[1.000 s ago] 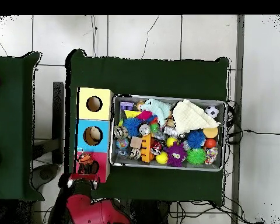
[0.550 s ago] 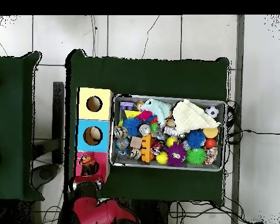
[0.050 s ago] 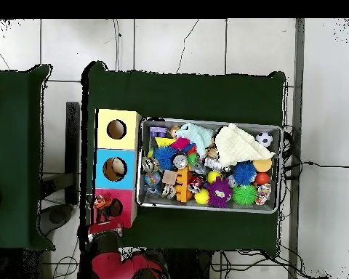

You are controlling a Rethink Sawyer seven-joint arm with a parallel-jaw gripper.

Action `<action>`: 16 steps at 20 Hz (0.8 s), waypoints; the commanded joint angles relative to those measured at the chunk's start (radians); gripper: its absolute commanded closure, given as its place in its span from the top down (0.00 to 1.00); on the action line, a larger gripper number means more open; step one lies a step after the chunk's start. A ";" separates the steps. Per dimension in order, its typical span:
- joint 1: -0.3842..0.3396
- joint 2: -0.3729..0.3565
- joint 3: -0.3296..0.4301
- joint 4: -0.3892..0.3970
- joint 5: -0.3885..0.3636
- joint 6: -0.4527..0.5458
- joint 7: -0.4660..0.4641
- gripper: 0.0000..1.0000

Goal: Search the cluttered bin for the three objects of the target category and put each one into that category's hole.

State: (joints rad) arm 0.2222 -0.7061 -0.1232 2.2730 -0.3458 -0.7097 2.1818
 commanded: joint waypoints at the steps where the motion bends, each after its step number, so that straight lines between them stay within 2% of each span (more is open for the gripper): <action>1: 0.041 0.143 -0.019 0.003 0.054 -0.090 0.120 0.00; 4: 0.035 0.179 -0.025 -0.019 0.042 -0.120 0.115 0.00; 7: 0.018 0.179 -0.022 -0.029 0.011 -0.111 0.113 0.00; 11: -0.018 0.128 -0.005 -0.013 -0.043 -0.049 0.114 0.00; 16: -0.104 0.047 0.037 0.001 -0.154 0.051 0.122 0.00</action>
State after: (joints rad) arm 0.1836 -0.6635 -0.1652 2.2751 -0.4369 -0.8035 2.1818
